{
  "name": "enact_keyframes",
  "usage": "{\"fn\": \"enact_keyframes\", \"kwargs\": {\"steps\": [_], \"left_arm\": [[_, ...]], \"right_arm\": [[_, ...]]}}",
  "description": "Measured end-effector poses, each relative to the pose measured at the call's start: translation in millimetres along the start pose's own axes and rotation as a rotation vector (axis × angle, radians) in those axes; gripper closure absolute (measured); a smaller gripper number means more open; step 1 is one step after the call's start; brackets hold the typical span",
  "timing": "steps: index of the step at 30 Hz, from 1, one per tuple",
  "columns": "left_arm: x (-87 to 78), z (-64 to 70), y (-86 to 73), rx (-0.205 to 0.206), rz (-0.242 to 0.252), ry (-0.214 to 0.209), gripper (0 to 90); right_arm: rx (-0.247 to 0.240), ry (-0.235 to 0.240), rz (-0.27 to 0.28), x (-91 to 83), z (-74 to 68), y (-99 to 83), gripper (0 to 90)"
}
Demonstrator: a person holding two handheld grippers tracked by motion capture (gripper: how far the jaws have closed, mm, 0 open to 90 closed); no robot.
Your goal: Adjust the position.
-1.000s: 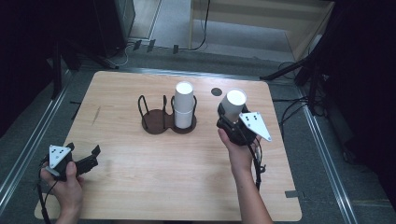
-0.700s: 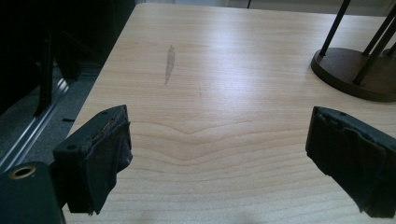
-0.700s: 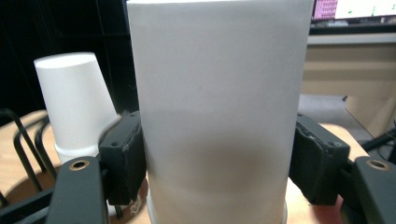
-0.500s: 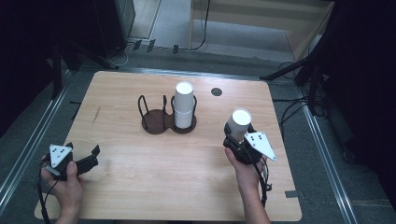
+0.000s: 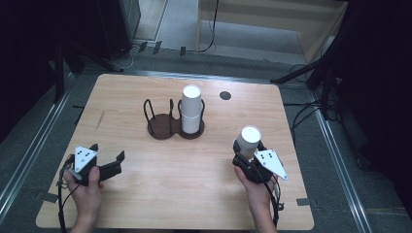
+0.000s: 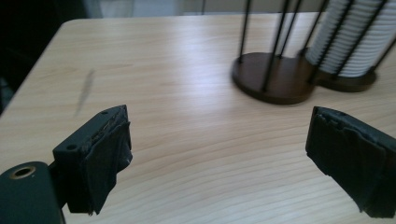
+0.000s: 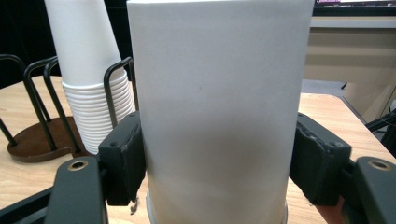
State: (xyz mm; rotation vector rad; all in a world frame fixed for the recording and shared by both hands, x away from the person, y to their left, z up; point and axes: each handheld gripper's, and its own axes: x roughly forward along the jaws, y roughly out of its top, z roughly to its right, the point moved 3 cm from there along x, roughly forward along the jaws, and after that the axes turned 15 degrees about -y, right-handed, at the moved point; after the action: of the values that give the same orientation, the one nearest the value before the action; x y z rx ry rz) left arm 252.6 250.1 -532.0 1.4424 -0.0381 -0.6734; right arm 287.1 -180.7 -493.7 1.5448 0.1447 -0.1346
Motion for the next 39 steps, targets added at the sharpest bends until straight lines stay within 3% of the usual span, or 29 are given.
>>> {"fn": "enact_keyframes", "kwargs": {"steps": [6,9,13,16,18,22,26,31,39], "left_arm": [[13.2,26.8,21.8,0.026,0.003,-0.089,7.1],[21.7,43.2,33.2,0.051,-0.024,-0.148,7.1],[29.9,62.5,38.2,0.073,-0.071,-0.258,7.1],[35.2,71.7,40.7,0.071,-0.113,-0.297,7.2],[36.6,76.2,43.3,0.032,-0.147,-0.362,7.2],[40.4,84.7,45.5,0.044,-0.188,-0.392,7.2],[43.4,92.3,46.4,0.054,-0.191,-0.429,7.2],[45.8,100.6,47.8,0.051,-0.187,-0.492,7.3],[49.3,115.2,44.5,0.075,-0.234,-0.536,8.4]], "right_arm": [[-0.018,0.009,0.004,-3.3,-5.7,-5.2,28.1],[-0.029,0.031,-0.001,-3.5,-11.8,-7.7,27.8],[-0.09,0.041,-0.008,-3.1,-23.6,-14.7,27.2],[-0.115,0.053,-0.012,-3.5,-30.5,-18.9,27.1],[-0.123,0.067,-0.014,-3.8,-34.3,-21.3,27.0],[-0.14,0.098,-0.024,-2.4,-40.3,-26.3,27.2],[-0.185,0.117,-0.018,-2.3,-49.2,-32.0,27.6],[-0.252,0.128,0.027,-6.0,-61.0,-34.6,27.8],[-0.35,0.131,0.074,-11.6,-76.2,-37.3,27.9]]}}
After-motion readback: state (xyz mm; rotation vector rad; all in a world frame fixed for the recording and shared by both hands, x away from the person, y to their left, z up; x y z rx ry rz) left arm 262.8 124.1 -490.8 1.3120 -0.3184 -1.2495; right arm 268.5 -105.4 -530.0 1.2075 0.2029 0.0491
